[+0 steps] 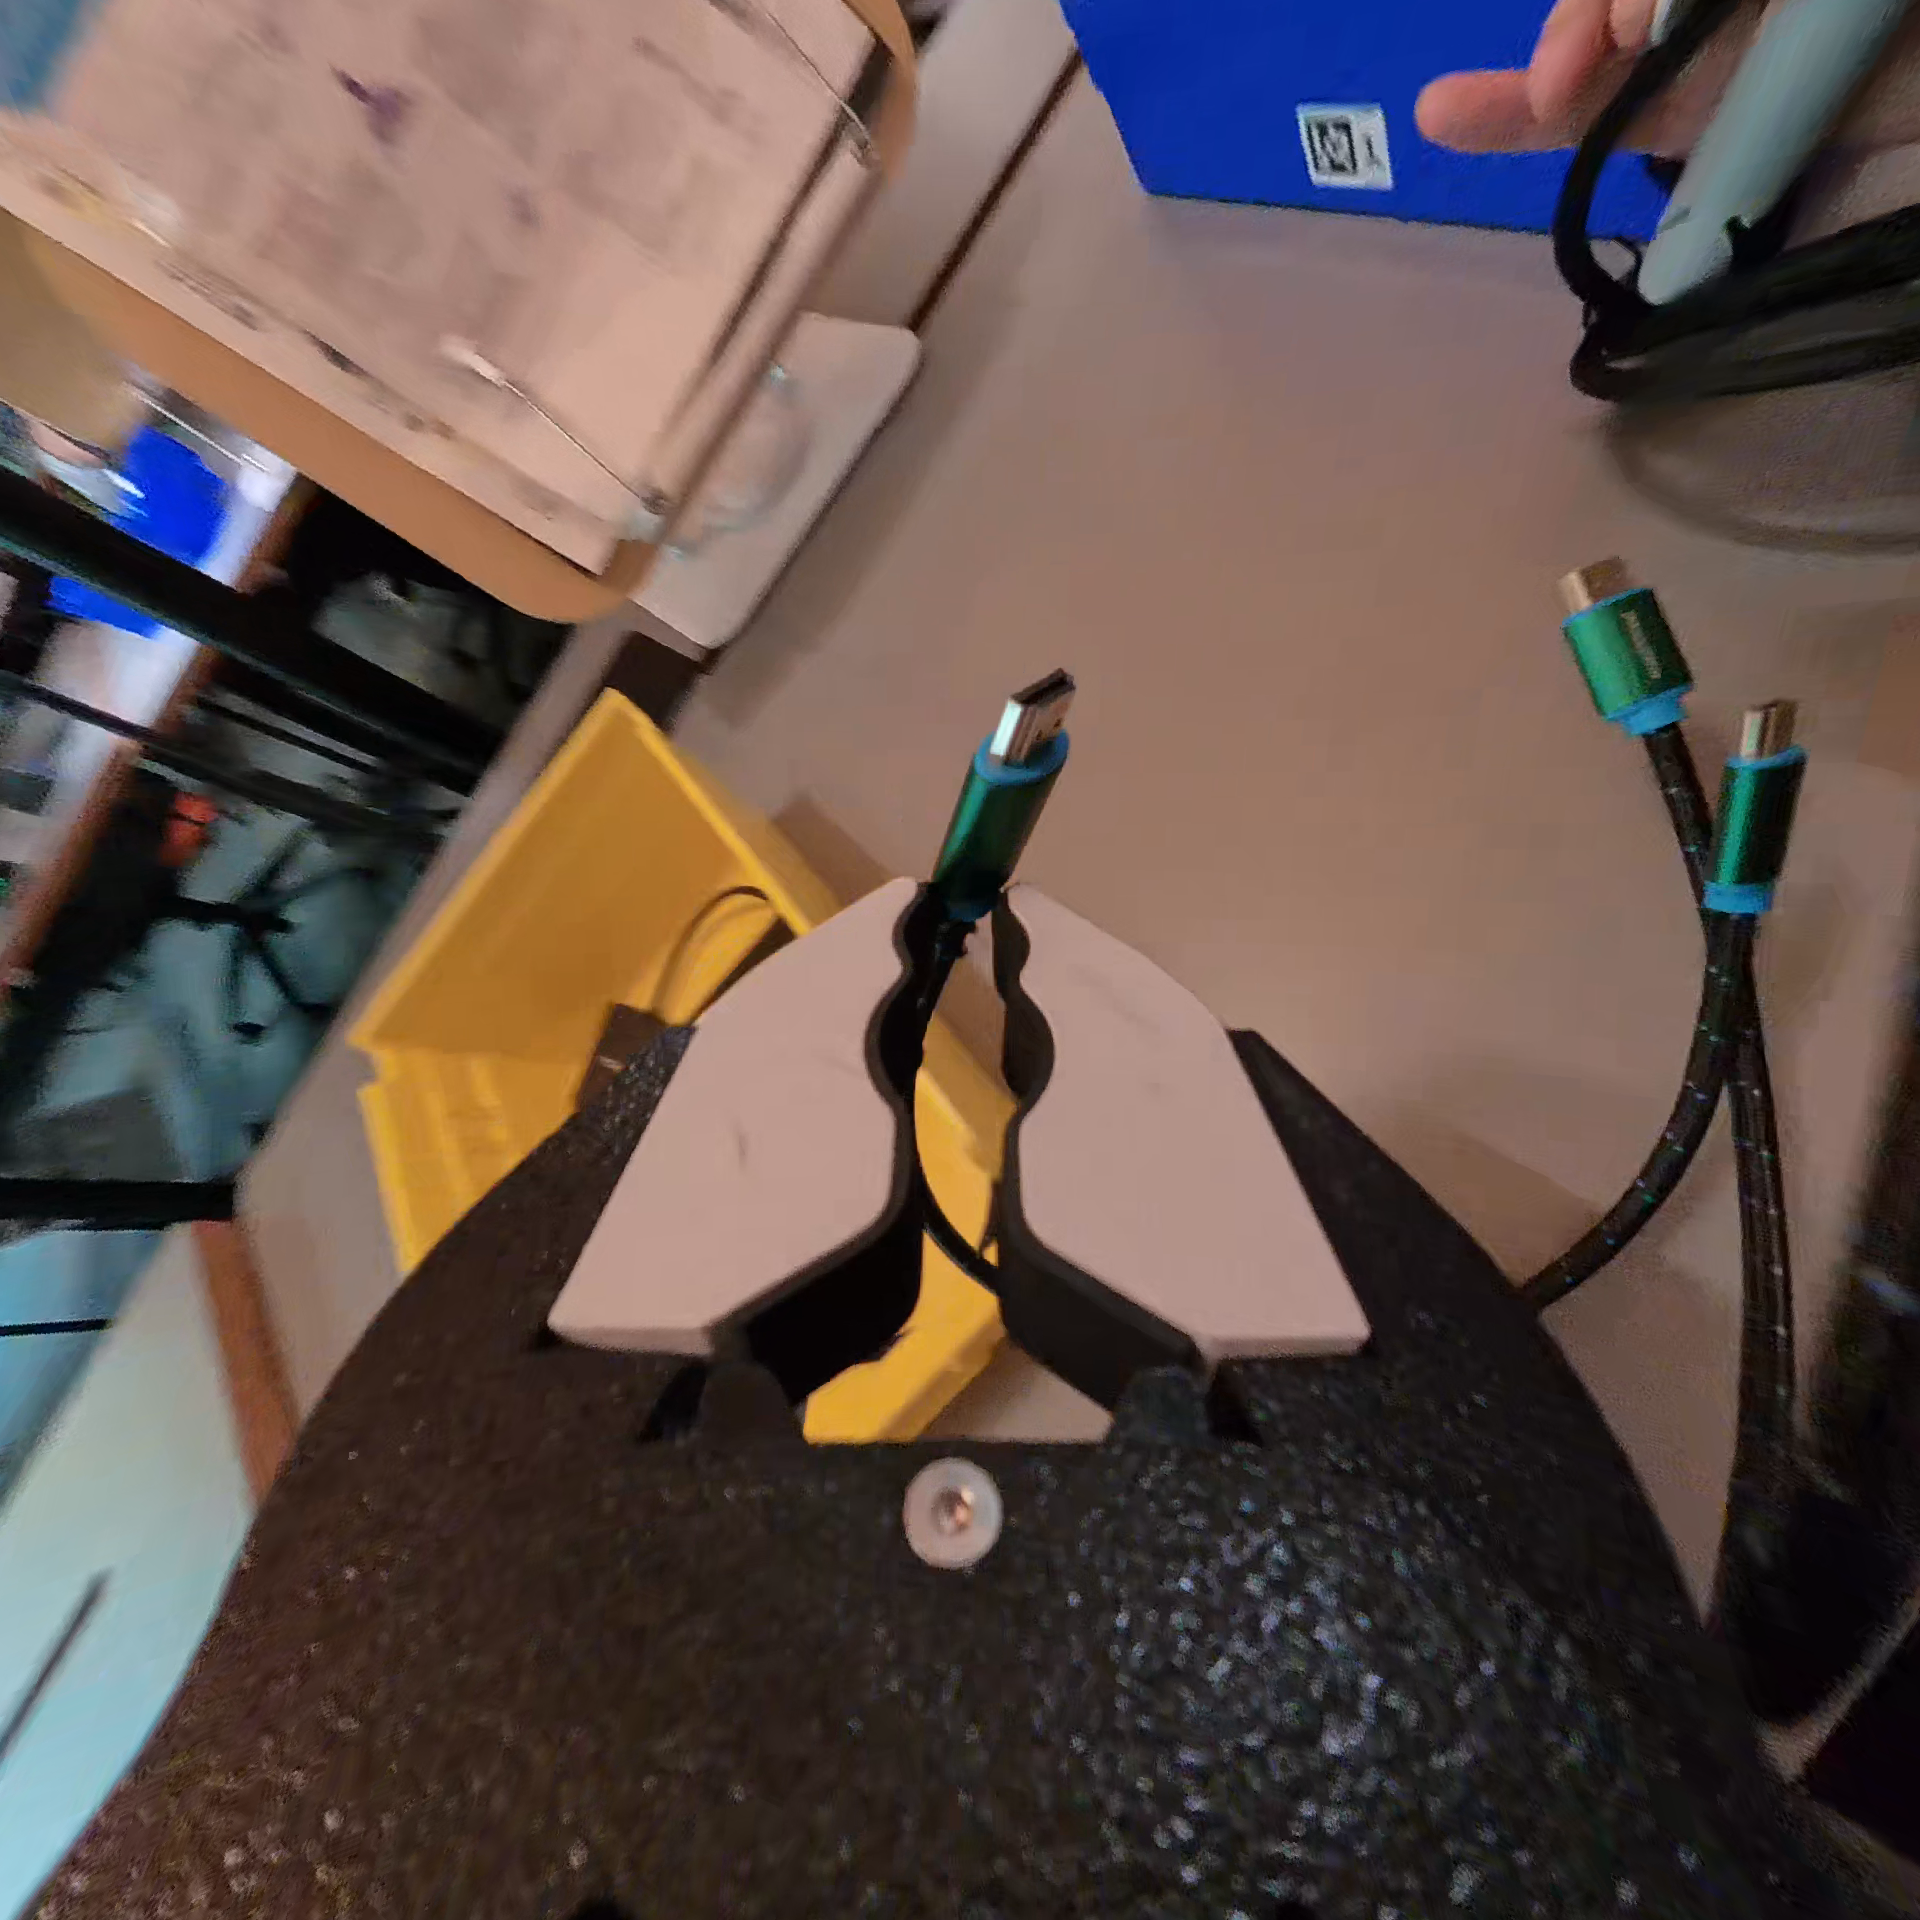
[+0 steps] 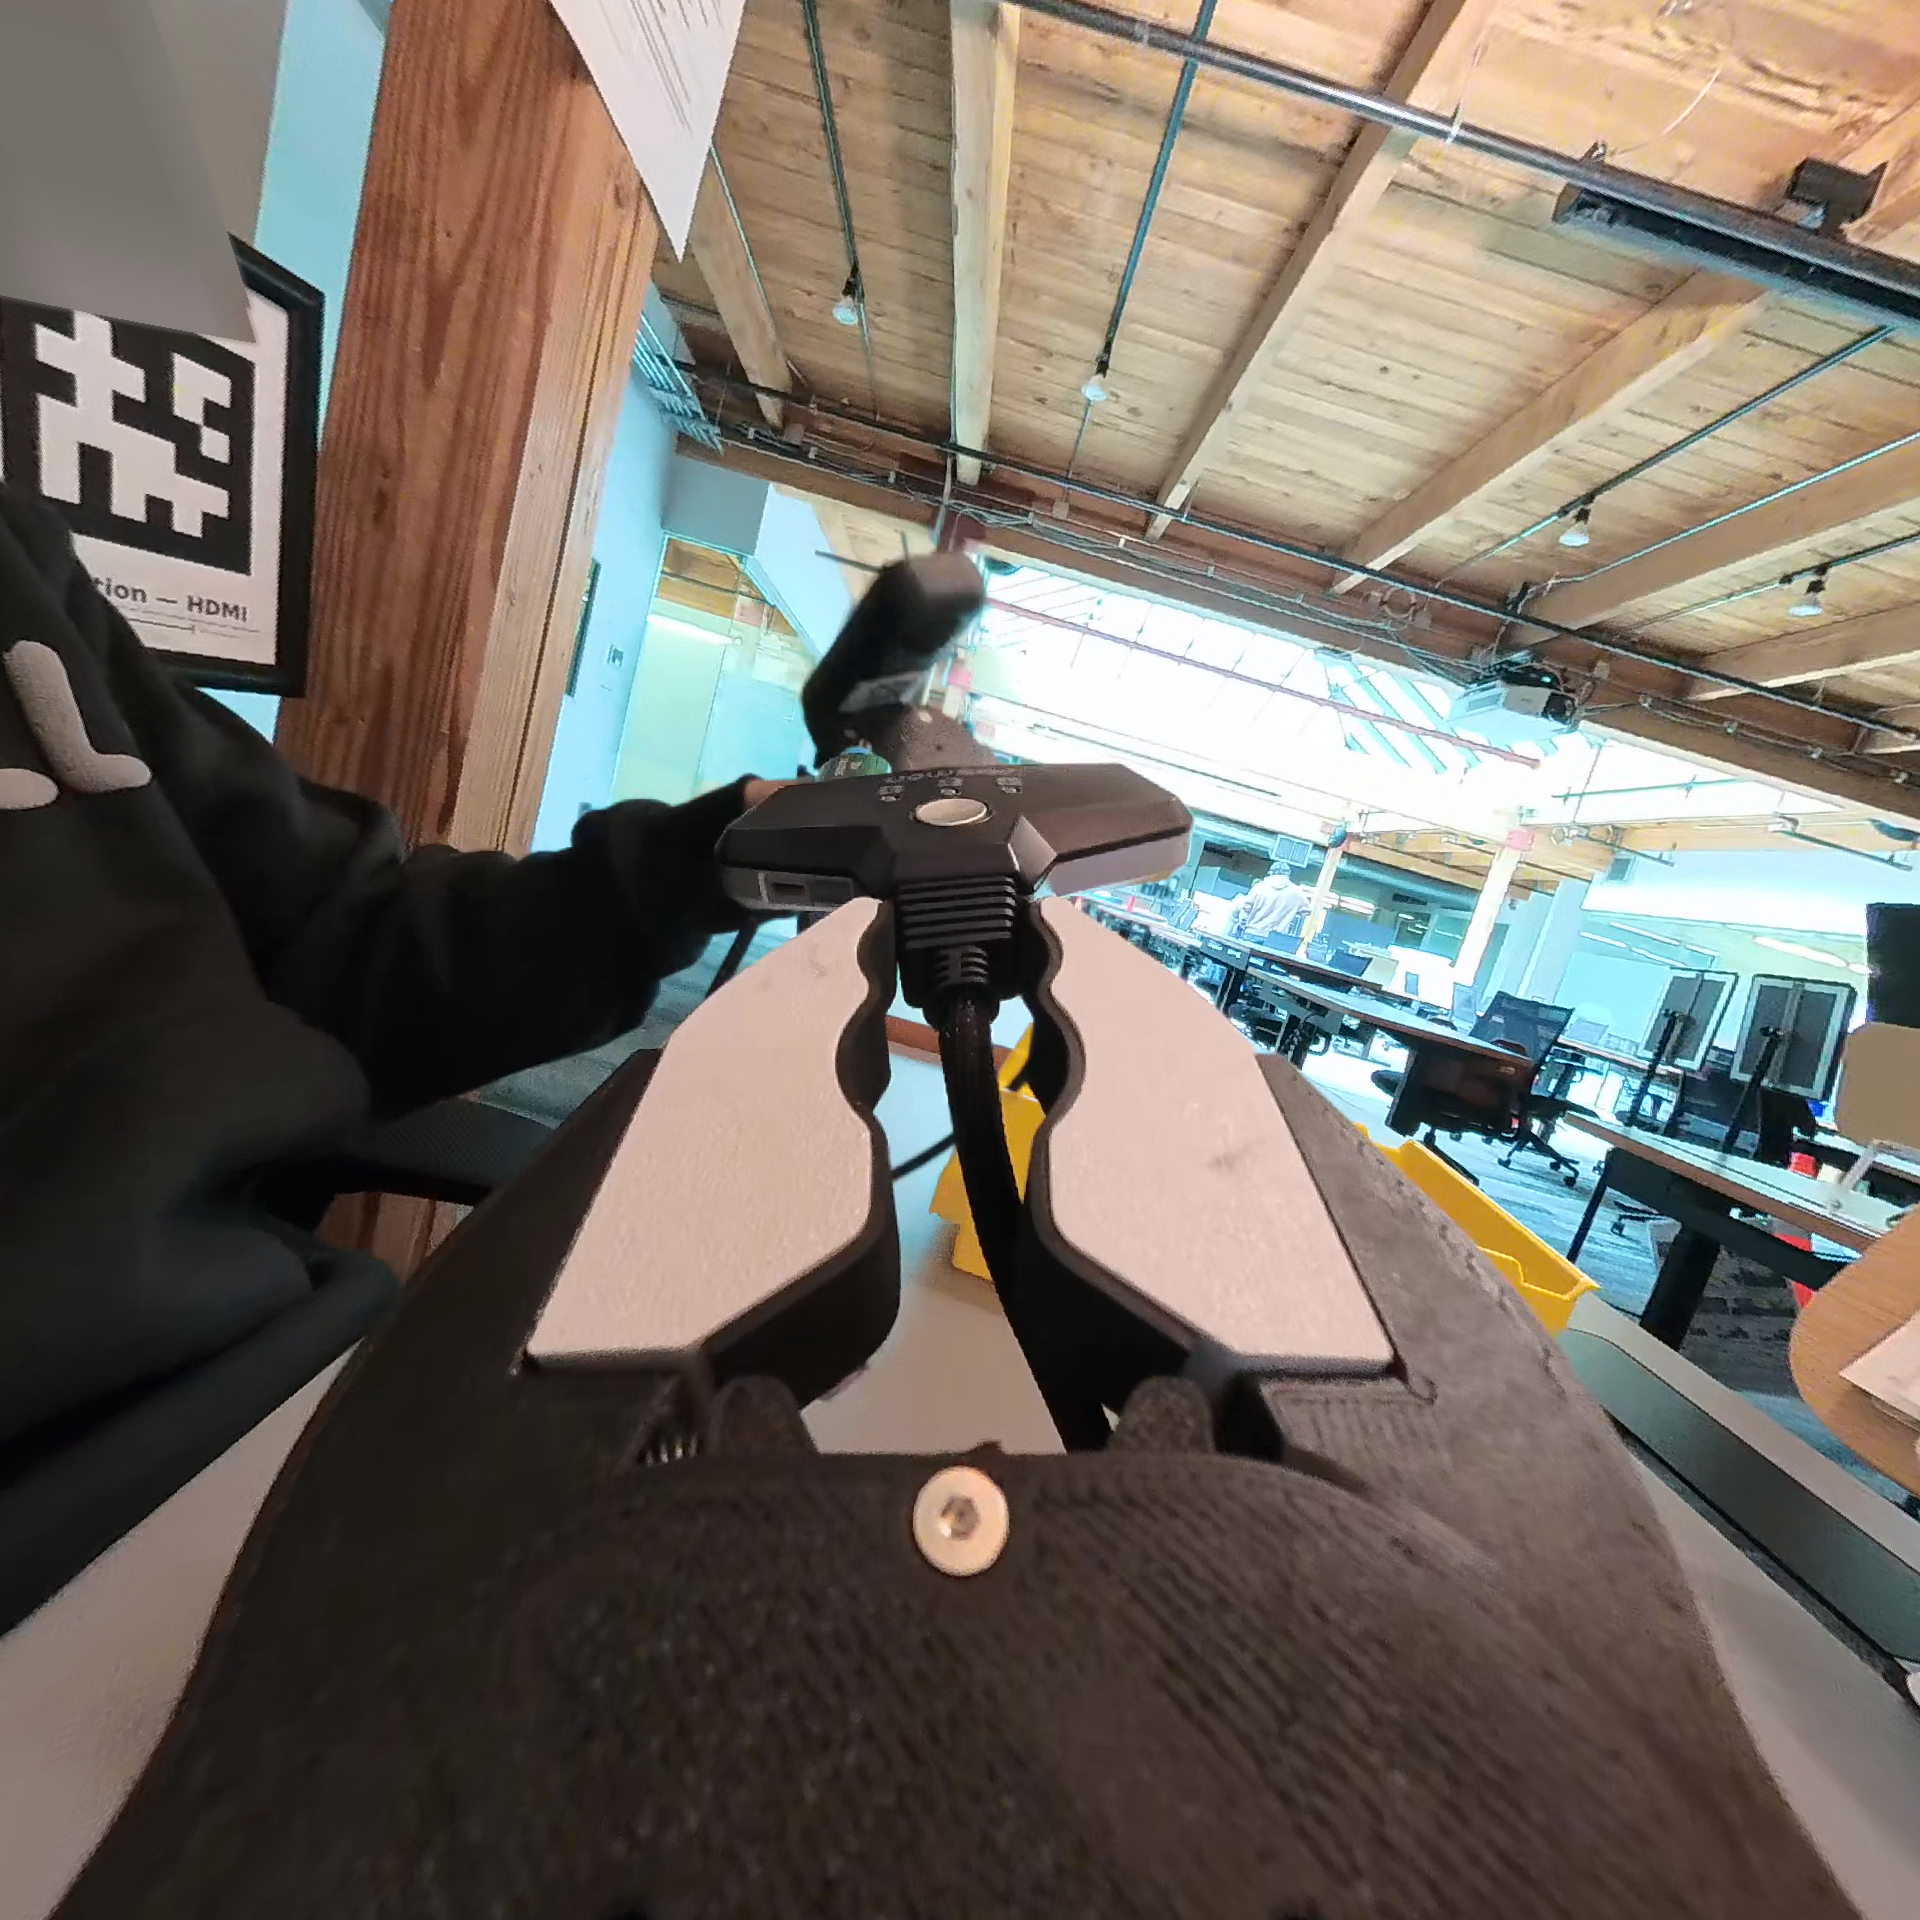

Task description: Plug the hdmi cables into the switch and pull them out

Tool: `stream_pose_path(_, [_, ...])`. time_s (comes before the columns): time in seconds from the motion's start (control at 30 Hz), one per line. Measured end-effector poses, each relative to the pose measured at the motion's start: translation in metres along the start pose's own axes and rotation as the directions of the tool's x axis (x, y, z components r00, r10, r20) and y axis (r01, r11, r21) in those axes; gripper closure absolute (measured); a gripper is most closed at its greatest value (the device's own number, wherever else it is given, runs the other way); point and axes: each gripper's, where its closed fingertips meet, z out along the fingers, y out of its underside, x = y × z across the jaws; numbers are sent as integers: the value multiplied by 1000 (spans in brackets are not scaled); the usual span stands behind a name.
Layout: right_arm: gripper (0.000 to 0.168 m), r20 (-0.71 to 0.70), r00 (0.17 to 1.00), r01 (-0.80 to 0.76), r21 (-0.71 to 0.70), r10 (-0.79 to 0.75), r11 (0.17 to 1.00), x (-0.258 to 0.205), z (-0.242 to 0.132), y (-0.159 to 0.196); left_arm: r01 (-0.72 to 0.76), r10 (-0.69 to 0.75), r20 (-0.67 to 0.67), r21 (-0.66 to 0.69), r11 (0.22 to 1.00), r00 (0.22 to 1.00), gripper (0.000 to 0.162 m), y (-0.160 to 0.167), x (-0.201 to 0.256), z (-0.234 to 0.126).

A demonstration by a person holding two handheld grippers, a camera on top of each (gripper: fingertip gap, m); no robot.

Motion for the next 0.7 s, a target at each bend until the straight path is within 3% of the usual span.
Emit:
stream_pose_path(0.27, [146,57,998,-4,-18,5,1000,-9,1,1,182,-231,-301,-183,966,925,152,16,31,71])
stream_pose_path(0.33, [146,68,998,6,-15,-5,1000,-12,1,0,192,-260,-258,-263,945,930,152,18,23,83])
stream_pose_path(0.5, [146,52,999,6,25,-8,1000,-9,-5,-10,63,-107,-167,-249,967,980,152,-10,20,92])
stream_pose_path(0.7, [146,-1,999,33,46,-33,998,-2,-10,-17,185,-194,-14,-233,955,981,152,-24,-16,93])
